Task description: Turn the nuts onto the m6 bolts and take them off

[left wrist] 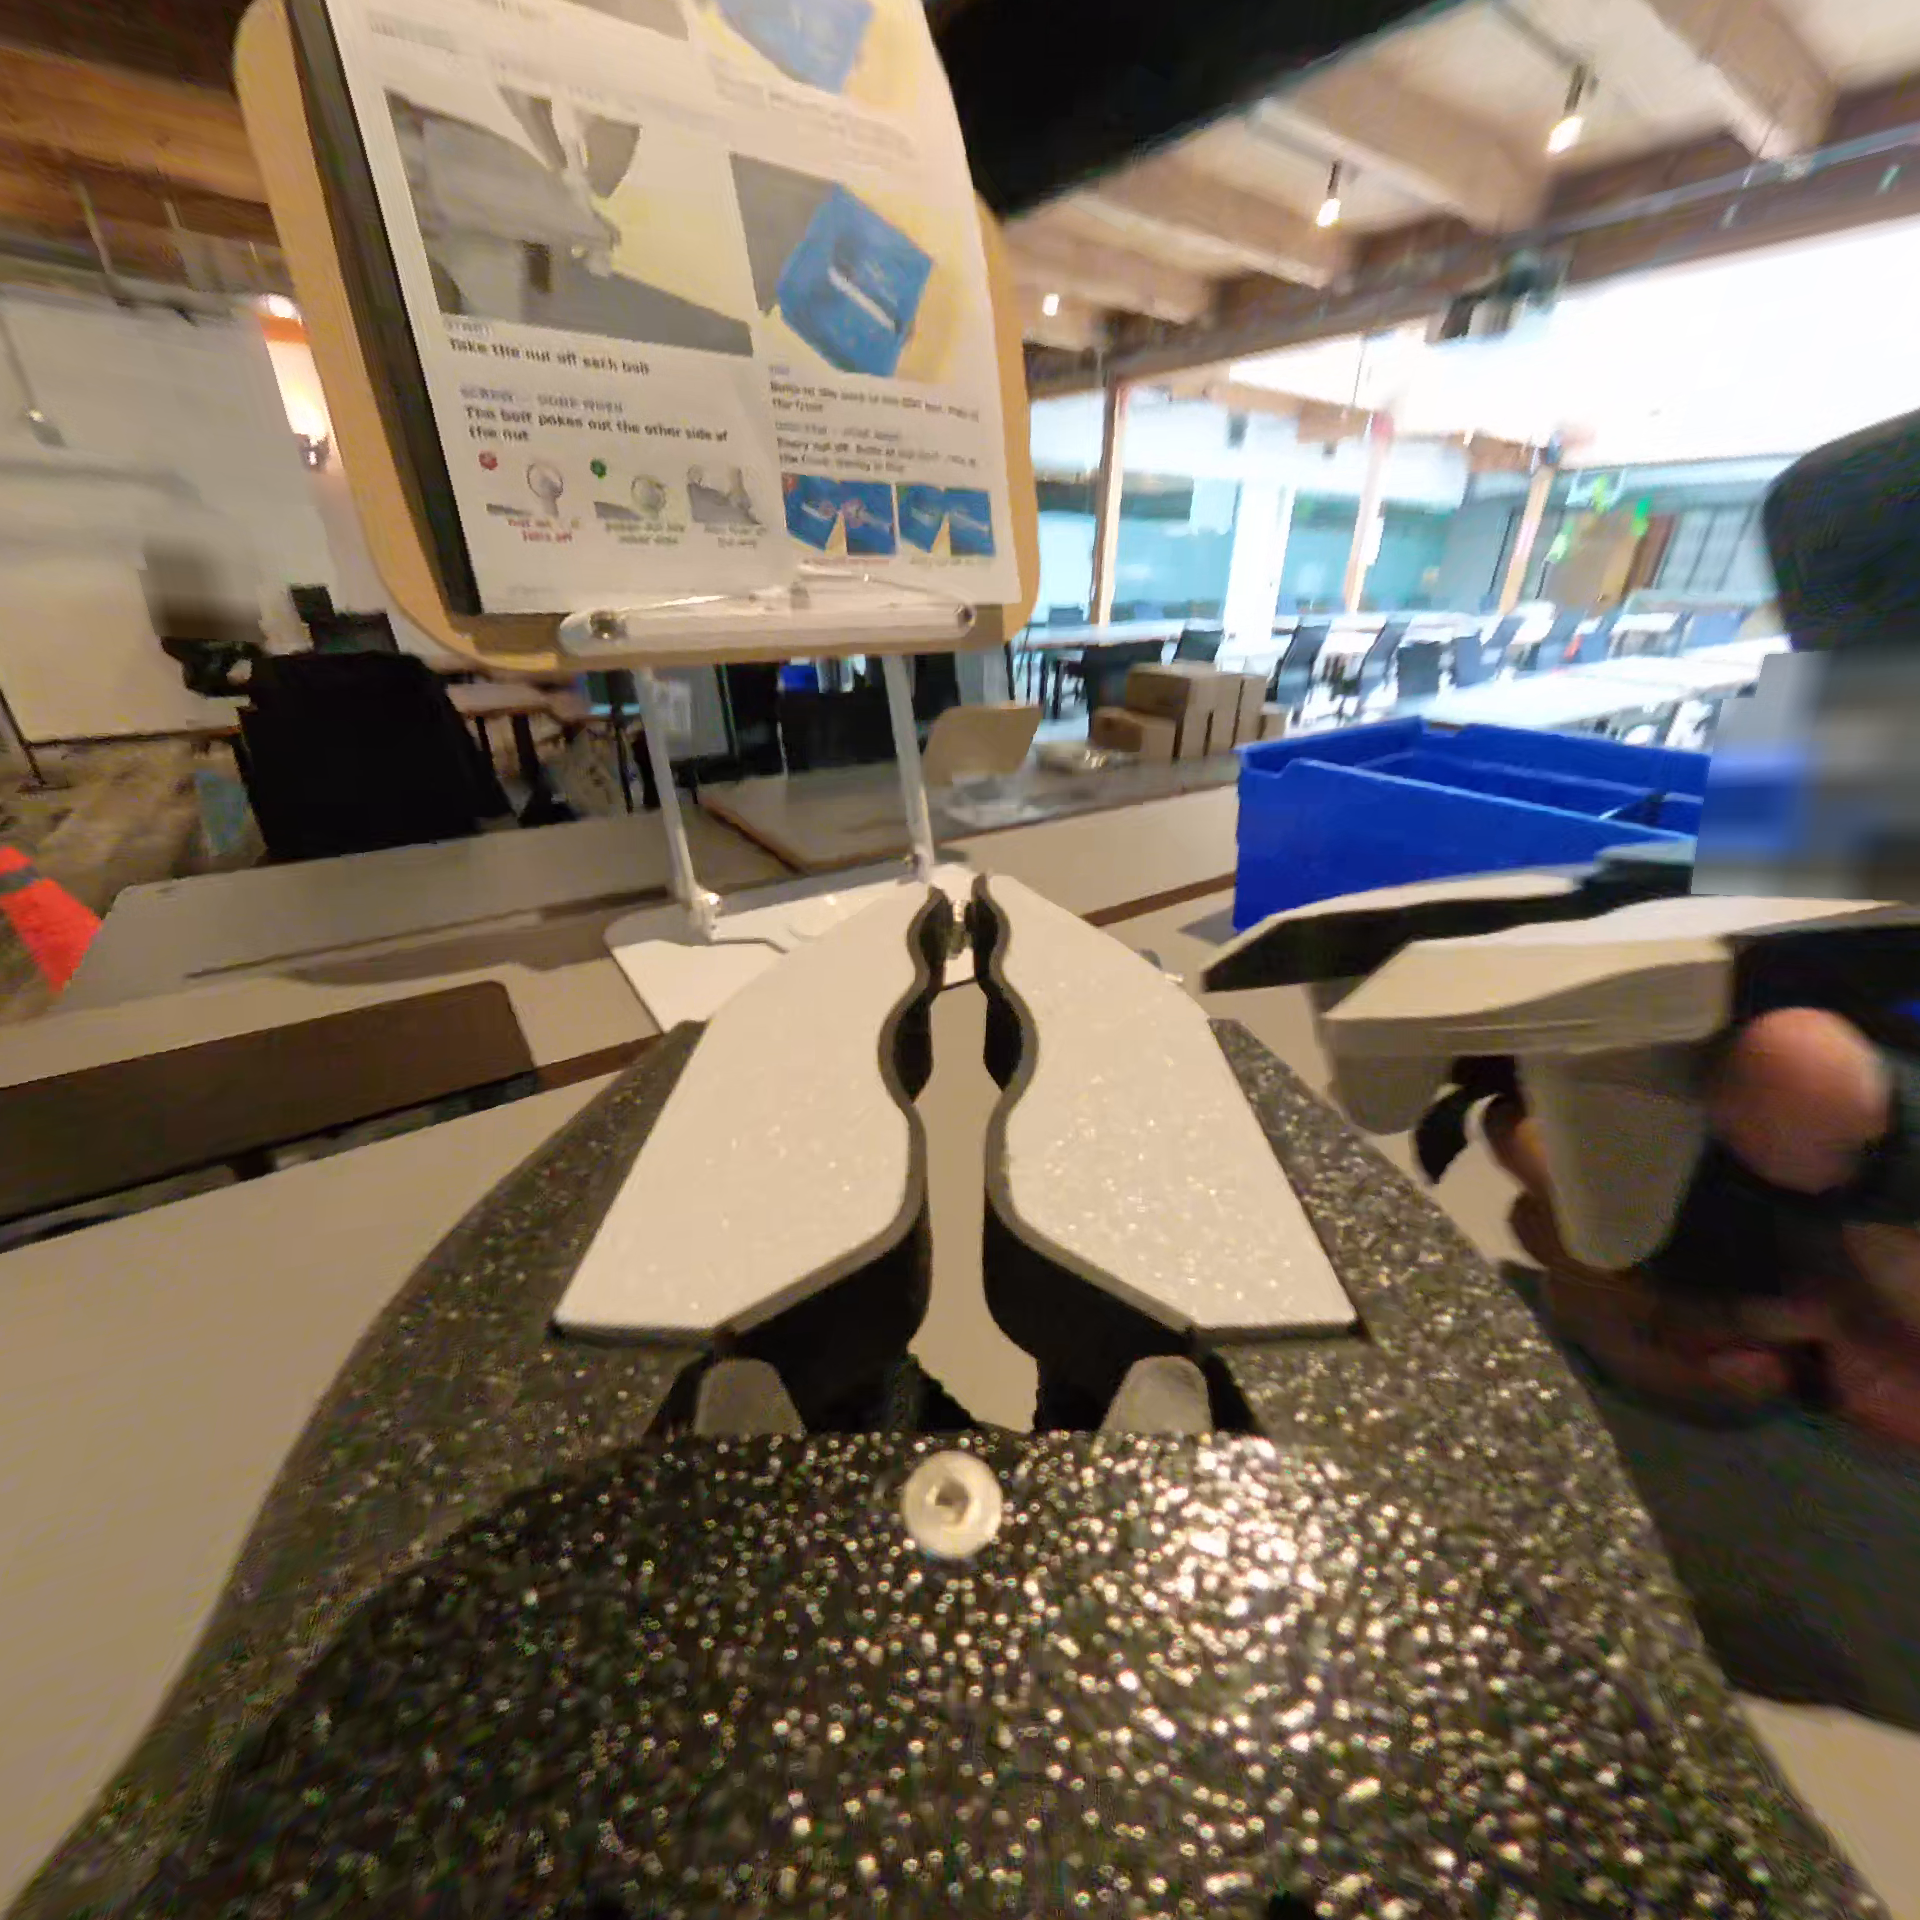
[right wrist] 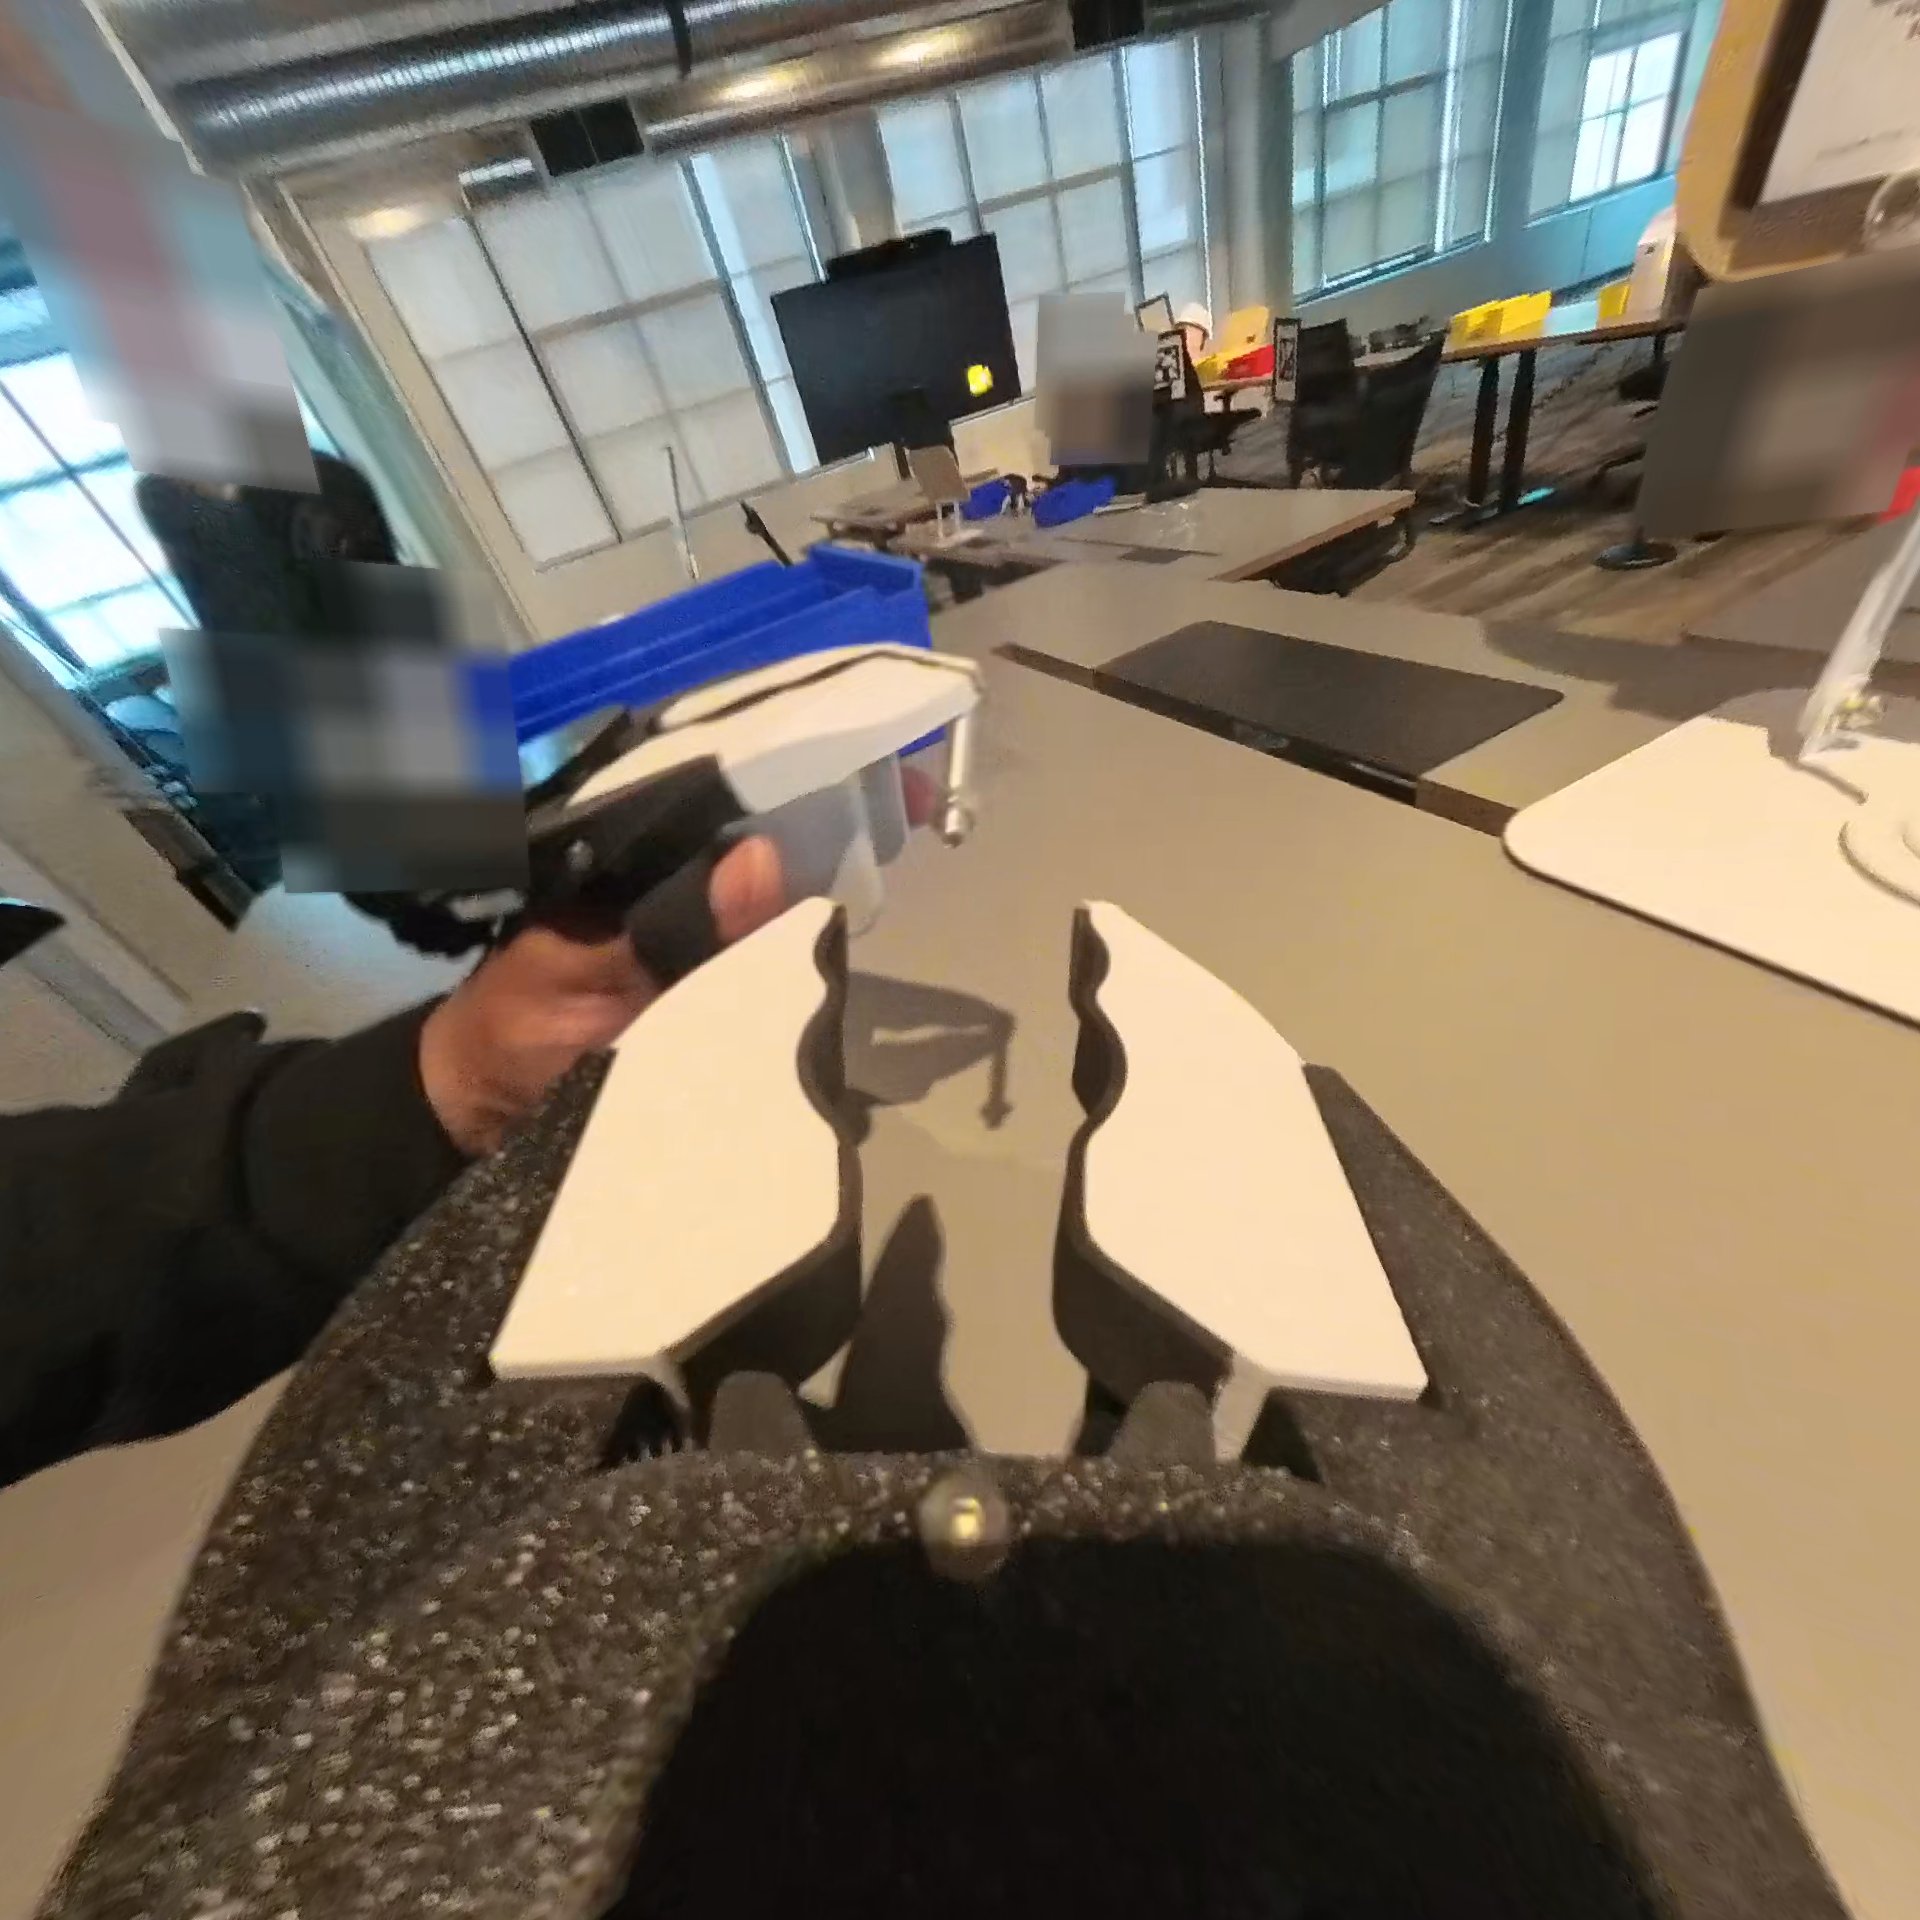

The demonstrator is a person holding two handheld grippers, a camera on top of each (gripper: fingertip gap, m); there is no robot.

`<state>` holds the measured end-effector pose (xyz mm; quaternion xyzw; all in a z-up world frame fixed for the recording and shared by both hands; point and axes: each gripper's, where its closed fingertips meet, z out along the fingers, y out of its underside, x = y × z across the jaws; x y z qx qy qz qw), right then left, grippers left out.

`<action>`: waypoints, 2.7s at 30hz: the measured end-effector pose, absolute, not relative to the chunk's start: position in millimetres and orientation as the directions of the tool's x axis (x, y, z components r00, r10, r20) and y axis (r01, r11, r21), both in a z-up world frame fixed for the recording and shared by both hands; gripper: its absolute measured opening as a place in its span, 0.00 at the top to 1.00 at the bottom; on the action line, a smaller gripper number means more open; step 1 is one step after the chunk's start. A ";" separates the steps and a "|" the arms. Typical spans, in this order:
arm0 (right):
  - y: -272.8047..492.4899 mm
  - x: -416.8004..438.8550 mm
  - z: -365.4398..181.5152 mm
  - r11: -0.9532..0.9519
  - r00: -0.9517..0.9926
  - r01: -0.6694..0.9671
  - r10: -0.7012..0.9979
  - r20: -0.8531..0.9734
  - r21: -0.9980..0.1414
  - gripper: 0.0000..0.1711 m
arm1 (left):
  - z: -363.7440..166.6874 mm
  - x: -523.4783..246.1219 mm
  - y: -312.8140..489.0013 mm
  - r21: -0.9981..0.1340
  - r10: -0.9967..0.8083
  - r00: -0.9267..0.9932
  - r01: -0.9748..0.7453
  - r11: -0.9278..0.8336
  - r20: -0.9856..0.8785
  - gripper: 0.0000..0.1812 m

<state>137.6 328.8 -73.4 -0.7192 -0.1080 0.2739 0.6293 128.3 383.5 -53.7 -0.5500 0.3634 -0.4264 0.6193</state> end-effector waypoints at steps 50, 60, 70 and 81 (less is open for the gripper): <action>280.8 120.1 -72.9 -0.032 0.483 -0.074 0.873 -0.064 -0.997 0.94 | -66.1 116.8 290.6 -0.965 -0.848 -0.481 0.019 -0.263 0.222 0.84; 285.2 121.4 -75.3 -0.054 0.493 -0.080 0.866 -0.087 -0.995 0.94 | -66.6 118.0 292.8 -0.982 -0.886 -0.443 0.054 -0.178 0.137 0.95; 294.8 131.1 -74.6 -0.158 0.491 -0.163 0.843 -0.219 -0.974 0.81 | -62.9 119.7 300.0 -0.985 -0.945 -0.318 0.172 0.019 -0.074 0.95; 298.4 128.5 -75.4 0.171 0.651 0.111 0.731 0.202 -0.979 0.94 | -72.9 119.8 300.5 -0.928 -0.805 -0.474 -0.086 -0.362 0.358 0.95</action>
